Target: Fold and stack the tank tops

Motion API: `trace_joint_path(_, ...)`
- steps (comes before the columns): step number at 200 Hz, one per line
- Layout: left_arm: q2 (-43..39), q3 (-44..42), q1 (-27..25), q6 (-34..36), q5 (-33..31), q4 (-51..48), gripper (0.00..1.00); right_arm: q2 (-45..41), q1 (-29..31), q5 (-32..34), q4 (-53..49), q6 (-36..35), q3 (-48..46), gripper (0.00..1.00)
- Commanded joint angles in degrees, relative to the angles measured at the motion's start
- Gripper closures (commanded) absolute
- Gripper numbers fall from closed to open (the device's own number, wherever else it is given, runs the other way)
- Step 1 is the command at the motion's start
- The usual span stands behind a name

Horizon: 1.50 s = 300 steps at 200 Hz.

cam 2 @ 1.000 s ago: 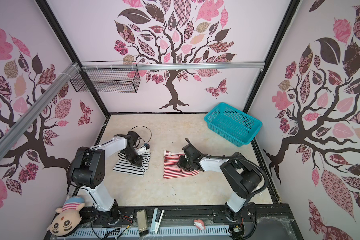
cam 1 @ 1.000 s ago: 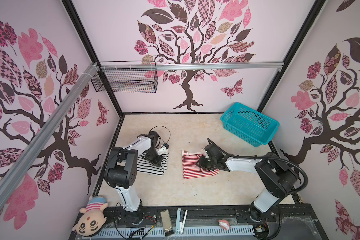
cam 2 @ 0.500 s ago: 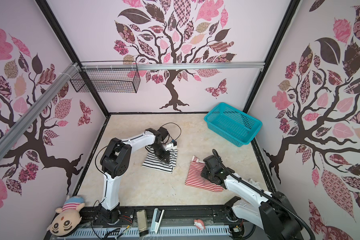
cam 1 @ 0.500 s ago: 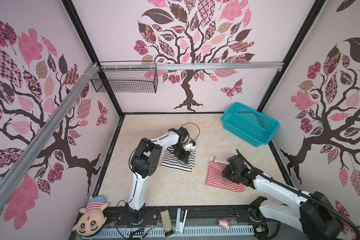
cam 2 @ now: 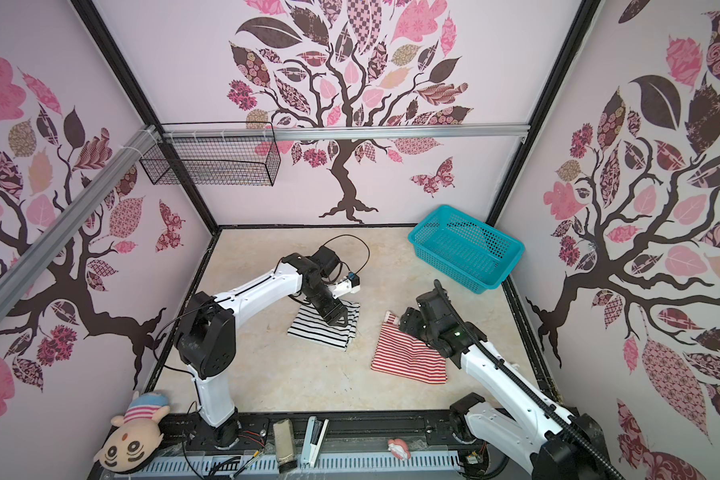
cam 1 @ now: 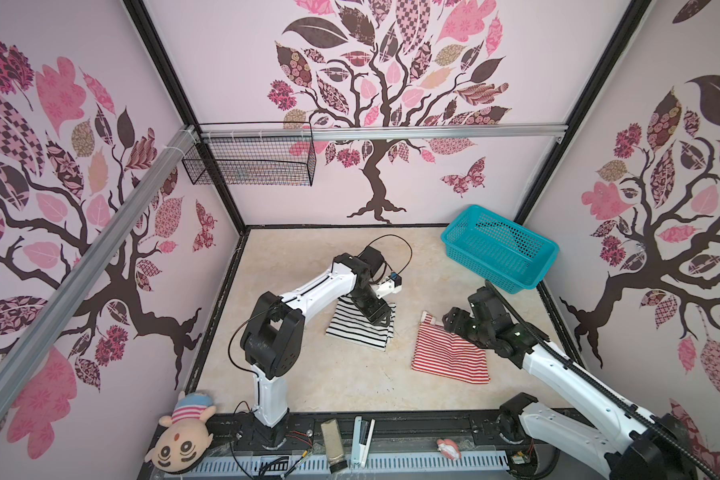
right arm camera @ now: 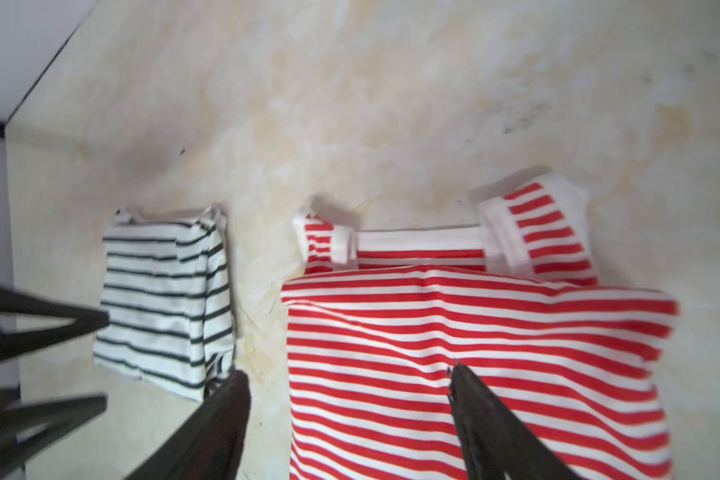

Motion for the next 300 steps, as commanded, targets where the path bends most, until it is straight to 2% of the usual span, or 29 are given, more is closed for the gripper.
trace_joint_path(1, 1.29, 0.90, -3.00, 0.37, 1.63, -1.14, 0.25, -3.83, -5.51, 0.15, -7.38, -2.63, -2.33, 0.11)
trace_joint_path(13, 2.50, 1.05, -4.85, 0.58, 1.71, -1.06, 0.25, -6.22, -8.07, -1.15, -7.59, -2.32, -3.95, 0.10)
trace_joint_path(39, 5.29, 1.88, -8.75, 0.14, 3.06, 0.98, 0.24, -8.45, -8.24, -0.14, -9.36, 3.21, -6.73, 0.09)
trace_joint_path(78, 12.22, 9.12, -9.90, -3.27, 8.83, 2.59, 0.24, -13.36, -8.24, -2.37, -8.37, 11.19, -14.54, 0.11)
trace_joint_path(128, 21.86, 19.91, -9.96, -8.86, 9.60, 3.04, 0.24, -18.54, -8.24, 0.12, -12.85, 14.13, -16.33, 0.13)
trace_joint_path(163, 26.55, 24.37, -10.28, -11.31, 11.08, 2.90, 0.25, -19.76, -8.24, -1.79, -12.76, 14.97, -18.78, 0.17)
trace_joint_path(228, 29.84, 26.17, -11.86, -14.15, 9.41, 5.04, 0.29, -19.86, -8.24, -1.70, -14.16, 15.21, -19.07, 0.24)
trace_joint_path(244, 31.24, 27.43, -12.05, -14.05, 8.88, 3.79, 0.35, -19.21, -8.23, -2.15, -14.00, 14.86, -19.01, 0.26)
trace_joint_path(257, 32.06, 27.91, -12.07, -13.96, 8.94, 3.02, 0.44, -18.56, -8.19, -2.65, -13.57, 14.62, -19.00, 0.27)
trace_joint_path(300, 31.57, 27.23, -11.81, -13.43, 7.48, 3.30, 0.84, -15.43, -8.15, -4.19, -12.93, 12.67, -18.25, 0.31)
